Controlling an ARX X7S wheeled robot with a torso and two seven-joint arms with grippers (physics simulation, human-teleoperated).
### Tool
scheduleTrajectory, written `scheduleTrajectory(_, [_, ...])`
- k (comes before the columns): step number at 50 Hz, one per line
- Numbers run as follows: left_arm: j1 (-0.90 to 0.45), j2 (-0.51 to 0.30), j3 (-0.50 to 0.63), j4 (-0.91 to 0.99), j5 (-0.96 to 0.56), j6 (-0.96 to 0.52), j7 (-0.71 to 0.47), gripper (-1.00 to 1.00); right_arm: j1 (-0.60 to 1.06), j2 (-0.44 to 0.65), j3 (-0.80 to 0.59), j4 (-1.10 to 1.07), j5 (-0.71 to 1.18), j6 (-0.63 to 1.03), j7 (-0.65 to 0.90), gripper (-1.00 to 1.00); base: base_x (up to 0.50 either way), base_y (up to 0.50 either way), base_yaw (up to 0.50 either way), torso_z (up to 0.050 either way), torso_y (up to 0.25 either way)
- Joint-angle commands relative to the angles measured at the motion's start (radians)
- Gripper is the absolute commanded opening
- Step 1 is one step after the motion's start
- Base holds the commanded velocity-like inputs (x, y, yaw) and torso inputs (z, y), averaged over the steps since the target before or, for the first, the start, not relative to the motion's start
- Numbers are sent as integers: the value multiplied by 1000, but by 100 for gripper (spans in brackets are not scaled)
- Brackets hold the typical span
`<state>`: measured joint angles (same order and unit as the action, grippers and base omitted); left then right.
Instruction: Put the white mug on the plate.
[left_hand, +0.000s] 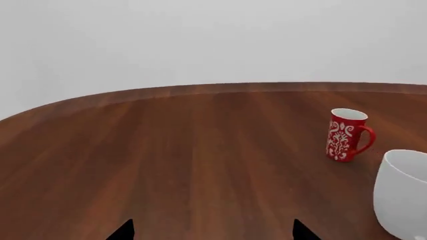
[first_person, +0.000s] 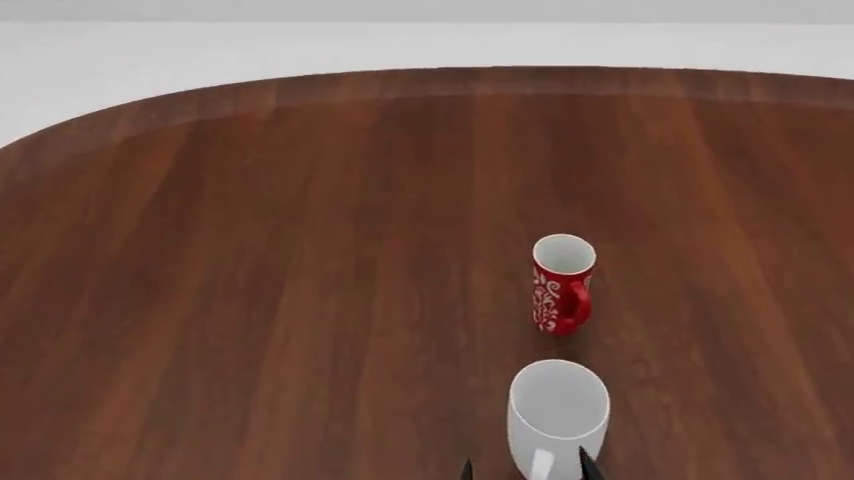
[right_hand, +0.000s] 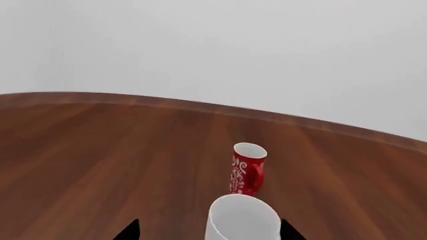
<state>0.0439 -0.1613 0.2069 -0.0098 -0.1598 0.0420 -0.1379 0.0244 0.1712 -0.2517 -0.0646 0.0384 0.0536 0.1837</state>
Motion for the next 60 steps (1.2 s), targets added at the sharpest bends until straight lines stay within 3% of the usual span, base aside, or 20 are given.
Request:
scheduleTrajectory(1, [-2,-5,7,0,-6,-2,-9,100,1,5,-4,1,5,-7,10,100,500,51,0,0,0])
scheduleTrajectory(16, [-7,-8,11,-16,-19,-5,-20,100,-44,-6,44,-36,109,26,23,100,318,34,0,0,1])
scheduleTrajectory(24, [-9,-9,14,-40,-27,8,-18,100,-67,17,64,-169,188,245,49,100,0,0,0,0,0])
scheduleTrajectory(36, [-17,-12,22,-60,-44,12,-11,100,-53,27,67,-192,253,356,46,100,0,0,0,0,0])
scheduleTrajectory(60, [-18,-22,43,-66,-44,16,-21,100,-42,20,76,10,262,306,43,100,0,0,0,0,0])
